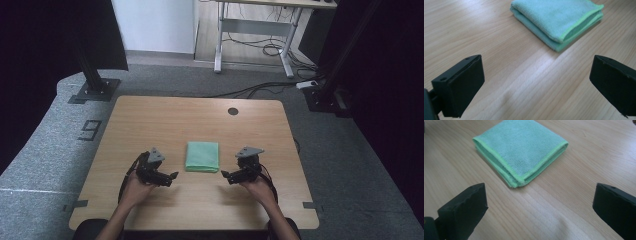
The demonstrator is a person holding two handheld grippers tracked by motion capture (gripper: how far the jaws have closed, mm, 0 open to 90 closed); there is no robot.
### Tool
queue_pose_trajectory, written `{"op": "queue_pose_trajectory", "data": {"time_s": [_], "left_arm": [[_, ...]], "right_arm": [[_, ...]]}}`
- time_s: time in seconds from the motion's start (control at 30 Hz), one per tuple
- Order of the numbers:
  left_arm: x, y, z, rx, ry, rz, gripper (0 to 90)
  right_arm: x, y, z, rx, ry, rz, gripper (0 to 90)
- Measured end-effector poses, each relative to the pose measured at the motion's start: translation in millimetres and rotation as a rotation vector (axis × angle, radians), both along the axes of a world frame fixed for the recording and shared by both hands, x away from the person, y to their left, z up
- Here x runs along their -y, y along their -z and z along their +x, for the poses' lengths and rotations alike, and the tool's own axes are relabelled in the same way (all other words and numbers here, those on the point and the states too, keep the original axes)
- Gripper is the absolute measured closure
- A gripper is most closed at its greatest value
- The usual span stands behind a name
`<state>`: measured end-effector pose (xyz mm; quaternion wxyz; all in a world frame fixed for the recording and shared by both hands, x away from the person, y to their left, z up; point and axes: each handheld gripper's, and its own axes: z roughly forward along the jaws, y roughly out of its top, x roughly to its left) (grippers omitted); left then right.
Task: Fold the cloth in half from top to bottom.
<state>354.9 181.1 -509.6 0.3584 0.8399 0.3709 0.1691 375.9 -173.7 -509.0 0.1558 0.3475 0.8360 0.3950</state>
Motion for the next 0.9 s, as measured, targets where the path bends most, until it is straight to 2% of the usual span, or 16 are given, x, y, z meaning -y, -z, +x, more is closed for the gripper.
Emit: {"op": "queue_pose_trajectory", "data": {"time_s": [0.17, 0.37, 0.6, 0.9], "left_arm": [[-7.2, 5.8, -7.9, -0.003, 0.002, 0.008, 0.0], [-13.0, 12.7, -16.0, -0.003, 0.008, 0.016, 0.0], [-21.1, 23.4, -18.1, -0.016, -0.012, 0.013, 0.0], [-22.7, 31.5, -18.9, -0.033, -0.011, 0.039, 0.0]], "right_arm": [[9.9, -1.9, -10.0, 0.014, 0.004, 0.002, 0.0], [25.3, 3.5, -18.4, 0.005, 0.03, -0.002, 0.0], [39.7, 15.2, -23.3, -0.004, 0.047, -0.025, 0.0], [48.1, 33.1, -21.7, -0.037, 0.067, -0.043, 0.0]]}}
